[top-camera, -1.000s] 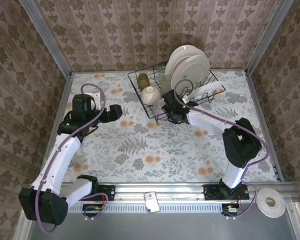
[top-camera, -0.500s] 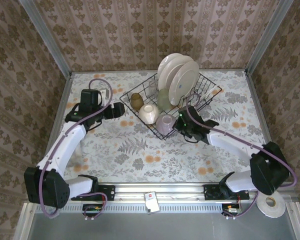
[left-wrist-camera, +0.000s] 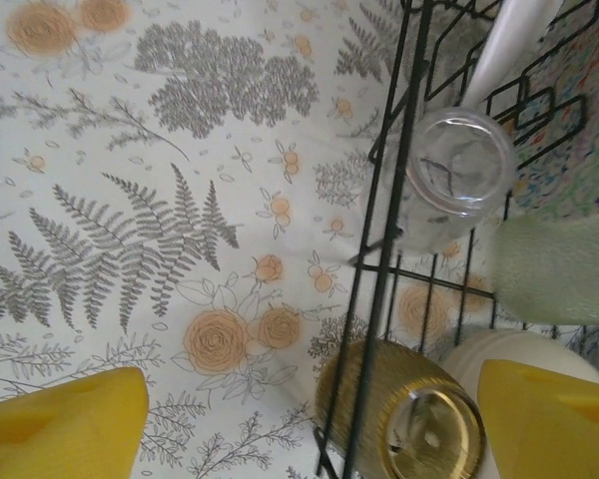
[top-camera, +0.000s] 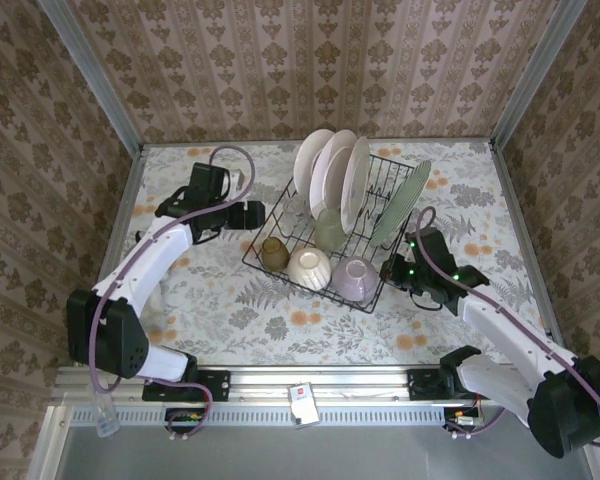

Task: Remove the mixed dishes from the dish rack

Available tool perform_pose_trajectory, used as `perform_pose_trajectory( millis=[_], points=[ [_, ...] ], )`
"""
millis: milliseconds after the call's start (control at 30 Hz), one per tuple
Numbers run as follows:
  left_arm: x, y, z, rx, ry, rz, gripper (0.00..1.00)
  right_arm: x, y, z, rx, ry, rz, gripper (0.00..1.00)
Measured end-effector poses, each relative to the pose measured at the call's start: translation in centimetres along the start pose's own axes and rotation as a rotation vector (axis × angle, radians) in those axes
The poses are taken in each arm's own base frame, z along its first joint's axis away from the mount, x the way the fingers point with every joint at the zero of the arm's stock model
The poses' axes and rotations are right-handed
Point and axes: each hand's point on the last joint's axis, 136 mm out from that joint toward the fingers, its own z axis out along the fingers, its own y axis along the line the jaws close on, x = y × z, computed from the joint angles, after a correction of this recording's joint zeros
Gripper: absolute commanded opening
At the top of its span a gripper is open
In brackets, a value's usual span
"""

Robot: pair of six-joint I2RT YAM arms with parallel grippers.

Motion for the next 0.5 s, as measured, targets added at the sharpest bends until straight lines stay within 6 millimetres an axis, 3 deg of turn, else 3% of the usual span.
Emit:
perform_pose_trajectory(
  millis=[233,500],
  points=[
    [2.3,-3.3,2.8,0.05,0.086,0.041,0.73,-1.8,-1.5,-0.1,0.015,-0.004,0.023,0.0],
    [3.3,-5.8,3.8,0.113,0.083,-0.005,0.63,-4.9,-2.8,0.1,0.052,-0.034,0.017,0.0]
  ],
)
